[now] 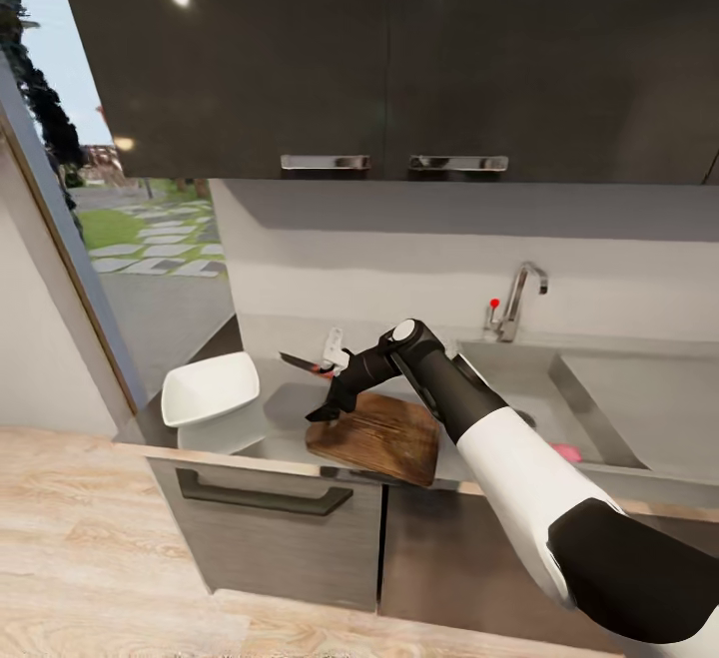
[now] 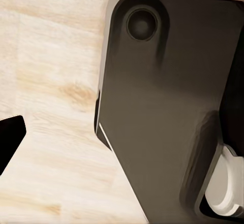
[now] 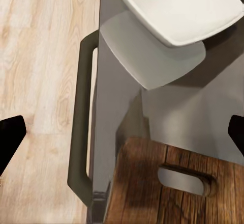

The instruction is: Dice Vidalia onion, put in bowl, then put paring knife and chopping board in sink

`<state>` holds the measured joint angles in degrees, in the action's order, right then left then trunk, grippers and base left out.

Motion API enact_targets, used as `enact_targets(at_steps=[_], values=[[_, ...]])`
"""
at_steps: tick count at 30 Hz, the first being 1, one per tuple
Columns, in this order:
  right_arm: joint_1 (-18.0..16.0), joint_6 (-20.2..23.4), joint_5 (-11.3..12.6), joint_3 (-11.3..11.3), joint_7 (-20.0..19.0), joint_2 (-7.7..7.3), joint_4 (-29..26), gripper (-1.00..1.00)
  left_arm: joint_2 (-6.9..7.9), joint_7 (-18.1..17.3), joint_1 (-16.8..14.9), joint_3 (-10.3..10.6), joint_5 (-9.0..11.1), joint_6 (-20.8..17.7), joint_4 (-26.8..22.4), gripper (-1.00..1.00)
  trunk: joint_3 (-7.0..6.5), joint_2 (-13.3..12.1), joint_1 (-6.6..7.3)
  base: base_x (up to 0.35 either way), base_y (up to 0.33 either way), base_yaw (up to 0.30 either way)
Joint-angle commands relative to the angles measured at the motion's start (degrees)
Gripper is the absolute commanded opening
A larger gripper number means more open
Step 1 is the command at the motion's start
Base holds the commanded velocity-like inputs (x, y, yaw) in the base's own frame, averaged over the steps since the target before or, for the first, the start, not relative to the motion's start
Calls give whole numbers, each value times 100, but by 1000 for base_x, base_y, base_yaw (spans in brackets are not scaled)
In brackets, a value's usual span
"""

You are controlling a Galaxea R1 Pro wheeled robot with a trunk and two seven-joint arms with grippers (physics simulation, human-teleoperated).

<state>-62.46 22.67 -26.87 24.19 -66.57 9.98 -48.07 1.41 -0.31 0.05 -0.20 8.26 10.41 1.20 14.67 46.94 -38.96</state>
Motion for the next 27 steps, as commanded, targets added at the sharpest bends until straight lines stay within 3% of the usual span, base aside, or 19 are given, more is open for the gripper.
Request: enact_targets(at_steps=[1, 10, 17, 19, 24, 27], values=[[-3, 54, -20, -2, -28, 1, -9, 100, 0, -3, -4, 2, 35, 31, 12, 100, -4, -36, 22, 0, 0, 146], [-3, 46, -20, -2, -41, 1, -7, 100, -9, 4, -4, 2, 29, 31, 12, 100, -99, -397, 219, 0, 0, 146], [-3, -301, -22, -2, -108, 1, 71, 100, -9, -3, -5, 2, 18, 63, 12, 100, -59, -397, 219, 0, 0, 117], [-3, -390, -25, 0, -189, 1, 83, 100, -7, -3, -5, 2, 15, 69, 12, 100, -56, -397, 219, 0, 0, 27], [-3, -952, -72, 30, -808, -39, 160, 100, 16, 5, -5, -15, 17, 67, 4, 100, -56, -397, 219, 149, -84, 3], [-3, -995, -78, 42, -863, -46, 209, 100, 17, 5, -5, -15, 17, 66, 4, 100, -56, -397, 219, 262, -175, 0]])
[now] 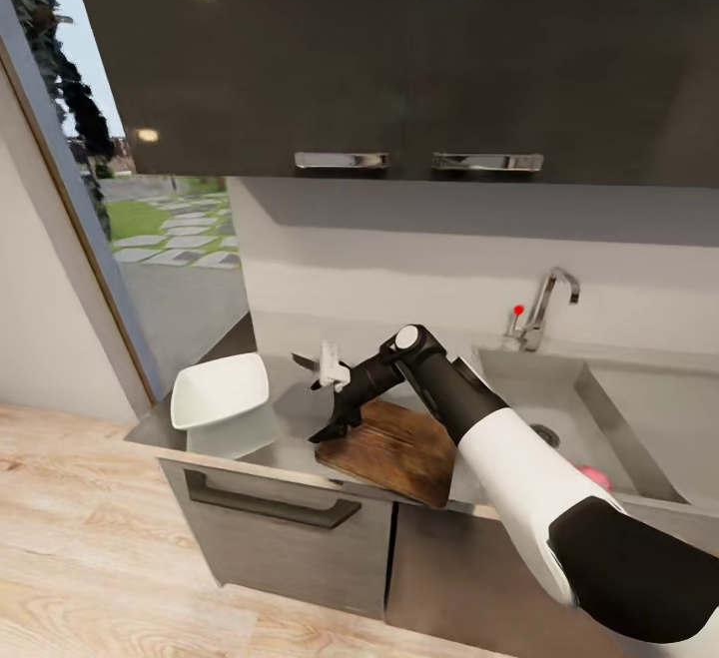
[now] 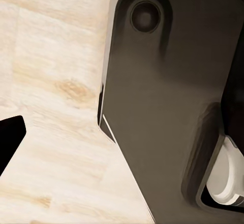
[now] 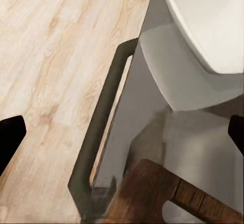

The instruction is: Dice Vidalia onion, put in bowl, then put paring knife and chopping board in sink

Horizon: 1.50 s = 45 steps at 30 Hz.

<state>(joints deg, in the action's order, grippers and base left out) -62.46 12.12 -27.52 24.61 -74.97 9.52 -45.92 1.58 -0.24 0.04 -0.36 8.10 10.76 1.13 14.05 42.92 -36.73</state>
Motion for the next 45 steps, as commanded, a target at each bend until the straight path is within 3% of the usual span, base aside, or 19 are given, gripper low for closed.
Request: enact_targets(at_steps=[1, 10, 19, 45], values=[[-3, 55, -14, 1, -29, 0, 0, 100, 0, -3, -4, 1, 34, 32, 11, 100, 6, 5, -4, 271, -182, 0], [-3, 37, -16, 19, -46, -3, 65, 100, 0, -6, -3, 0, 34, 31, 11, 100, 6, 5, -4, 267, -161, 0], [-3, -73, -13, 340, -39, -2, 239, 100, -8, -1, -4, 5, 43, 15, 14, 100, 6, 5, -4, 51, -17, 0], [-3, -234, -12, 360, -42, 1, 399, 100, -8, 13, -3, 0, 52, -11, 19, 100, -451, -1038, 567, 0, 0, 0]])
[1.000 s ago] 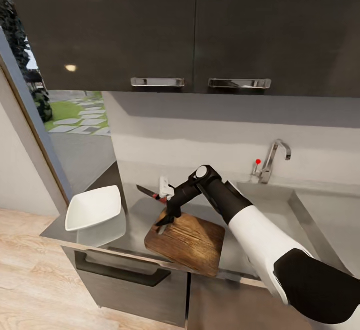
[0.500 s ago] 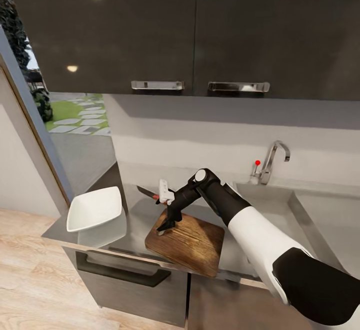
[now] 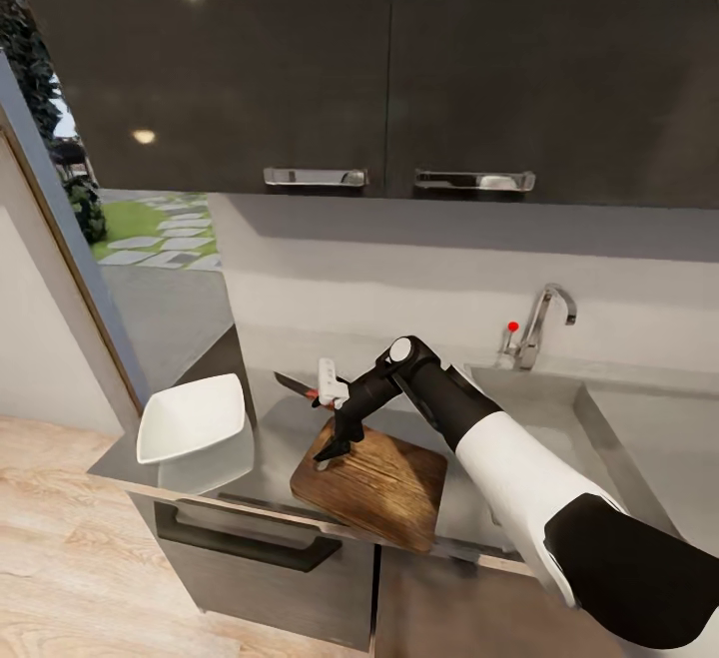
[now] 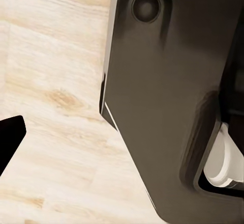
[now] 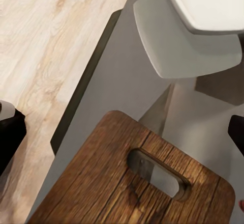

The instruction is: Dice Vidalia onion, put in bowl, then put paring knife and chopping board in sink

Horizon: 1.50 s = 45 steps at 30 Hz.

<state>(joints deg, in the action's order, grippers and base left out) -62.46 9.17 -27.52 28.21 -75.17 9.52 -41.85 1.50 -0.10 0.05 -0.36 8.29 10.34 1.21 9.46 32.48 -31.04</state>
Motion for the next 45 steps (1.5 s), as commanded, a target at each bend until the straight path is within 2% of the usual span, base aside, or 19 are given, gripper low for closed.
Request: enact_targets(at_steps=[1, 24, 37, 45], values=[[-4, 60, -13, 0, -23, 0, -7, 100, -1, 0, -5, 0, 32, 30, 11, 100, -10, -34, 20, 0, 0, 0], [-3, 58, -17, 0, -16, 6, 44, 100, -1, 10, -5, 7, 32, 33, 11, 100, -255, -956, 525, 0, 0, 0], [-3, 58, -17, 0, -10, 6, 51, 100, -2, 17, -4, 7, 15, 68, 7, 100, -136, -956, 525, 11, 0, 0], [-3, 58, -17, 0, -1, 1, 57, 100, 31, 19, -5, 1, 15, 63, 7, 100, -63, -956, 525, 227, 68, 0]])
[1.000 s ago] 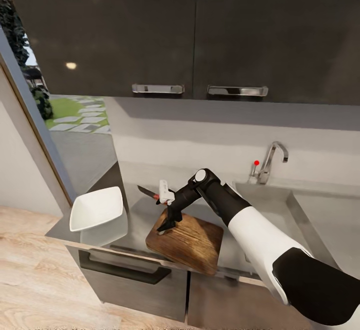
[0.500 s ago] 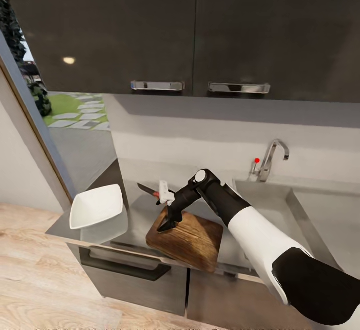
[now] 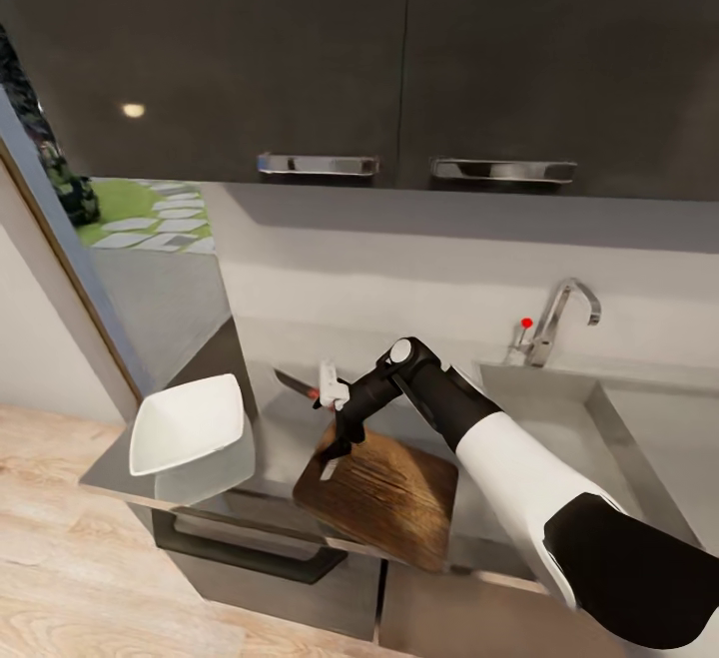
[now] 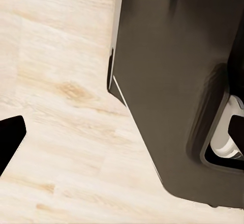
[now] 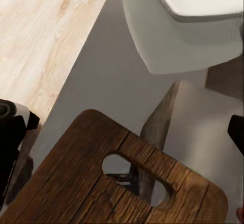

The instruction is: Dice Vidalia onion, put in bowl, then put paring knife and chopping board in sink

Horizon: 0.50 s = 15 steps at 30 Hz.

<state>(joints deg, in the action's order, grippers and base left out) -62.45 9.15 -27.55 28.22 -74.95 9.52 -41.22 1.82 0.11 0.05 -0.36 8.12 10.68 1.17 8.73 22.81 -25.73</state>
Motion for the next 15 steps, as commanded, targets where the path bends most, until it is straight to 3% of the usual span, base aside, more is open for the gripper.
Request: enact_targets(at_steps=[1, 11, 13, 14, 15], values=[[-4, 60, -14, 0, -22, 0, 10, 100, 1, -2, -5, 1, 34, 30, 10, 100, 15, 11, -6, 229, 153, 0], [-6, -37, -69, 6, -31, -1, 58, 100, -4, -8, -5, 10, 32, 22, 14, 100, 26, 11, -6, 72, 41, 0], [-5, -125, -214, 28, -40, 3, 59, 100, -3, -10, -5, 14, 32, 24, 14, 100, 26, 11, -6, 5, 3, 0], [-5, -239, -490, 134, -53, 9, 61, 100, -4, -10, -5, 16, 32, 28, 14, 100, 26, 11, -6, 2, 1, 0], [-5, -261, -551, 172, -55, 10, 61, 100, -3, -10, -5, 17, 32, 29, 14, 100, 26, 11, -6, 2, 1, 0]])
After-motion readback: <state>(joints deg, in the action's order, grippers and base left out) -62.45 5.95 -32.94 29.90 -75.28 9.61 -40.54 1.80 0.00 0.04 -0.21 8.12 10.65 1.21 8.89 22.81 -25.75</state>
